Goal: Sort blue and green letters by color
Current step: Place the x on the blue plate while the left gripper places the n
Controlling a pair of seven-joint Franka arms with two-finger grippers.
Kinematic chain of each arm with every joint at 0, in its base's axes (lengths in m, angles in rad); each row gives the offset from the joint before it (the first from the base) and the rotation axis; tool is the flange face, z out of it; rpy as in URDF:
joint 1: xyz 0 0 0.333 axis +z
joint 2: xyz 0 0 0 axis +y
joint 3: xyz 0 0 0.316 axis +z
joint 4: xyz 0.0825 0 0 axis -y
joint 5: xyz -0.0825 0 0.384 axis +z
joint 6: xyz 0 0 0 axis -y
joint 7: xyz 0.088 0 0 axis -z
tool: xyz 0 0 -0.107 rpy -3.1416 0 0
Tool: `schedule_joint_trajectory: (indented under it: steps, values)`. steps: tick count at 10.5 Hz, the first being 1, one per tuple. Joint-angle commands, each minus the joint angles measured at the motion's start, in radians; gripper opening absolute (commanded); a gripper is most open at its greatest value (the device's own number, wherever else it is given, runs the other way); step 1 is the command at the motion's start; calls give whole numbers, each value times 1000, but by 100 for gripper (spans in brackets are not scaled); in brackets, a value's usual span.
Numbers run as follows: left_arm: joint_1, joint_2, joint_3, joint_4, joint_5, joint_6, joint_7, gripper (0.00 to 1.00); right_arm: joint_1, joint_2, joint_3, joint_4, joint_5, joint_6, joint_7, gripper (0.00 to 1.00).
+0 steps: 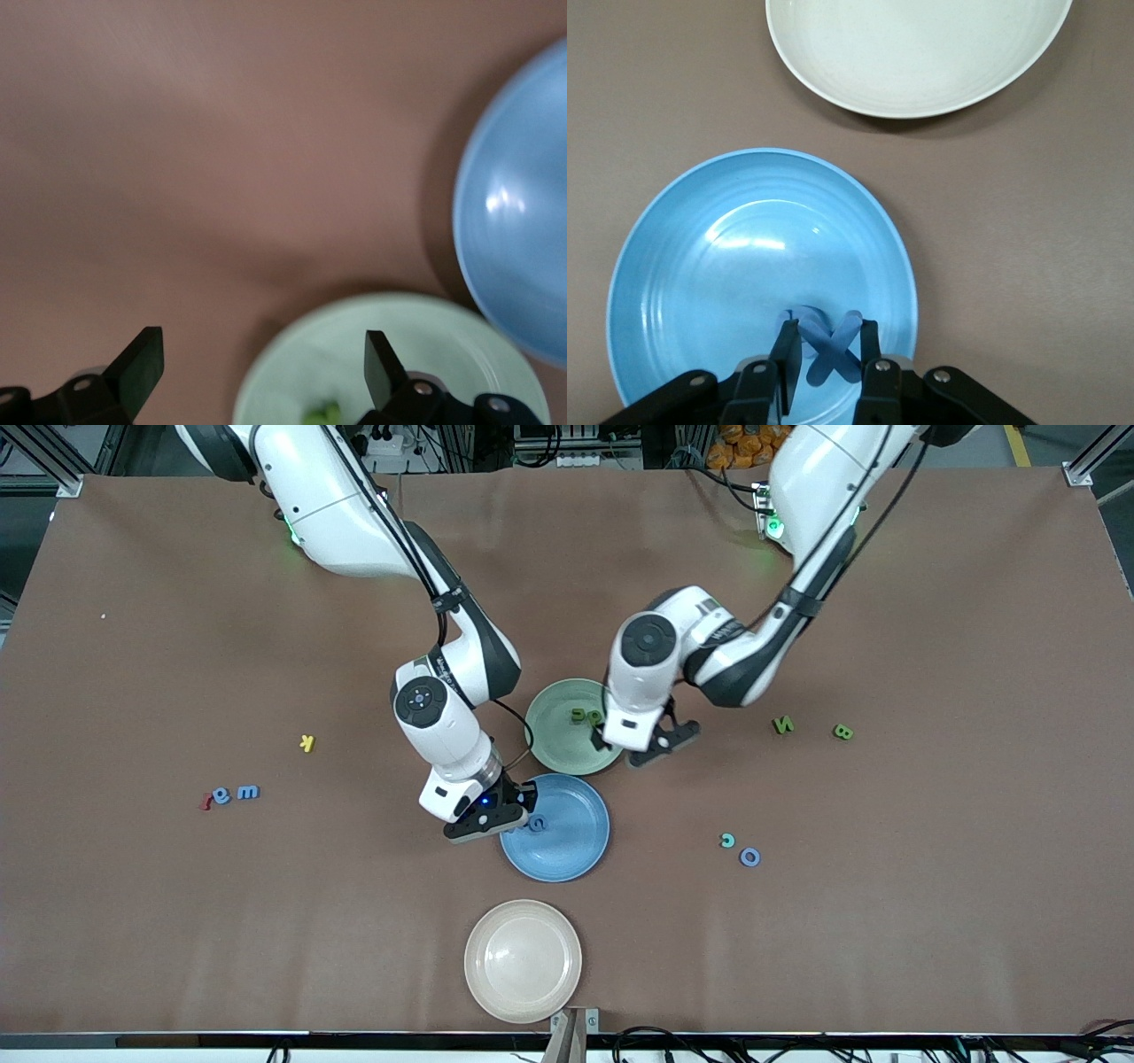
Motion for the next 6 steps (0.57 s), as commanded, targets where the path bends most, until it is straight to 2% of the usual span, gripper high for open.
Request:
schedule_joint_trajectory:
  steps: [1, 2, 3, 6]
  values:
    - [116, -66, -8, -12, 27, -118, 188, 100, 36, 28, -7, 46, 26, 0, 119, 39]
    - [139, -76, -8, -34, 27, -128, 223, 100, 51, 28, -4, 48, 25, 0, 223, 99]
    - [156, -98, -8, -66, 38, -116, 230, 100, 54, 28, 3, 52, 23, 0, 300, 100]
    - [211, -139, -17, -170, 58, -44, 277, 100, 42, 14, 6, 53, 16, -12, 296, 100]
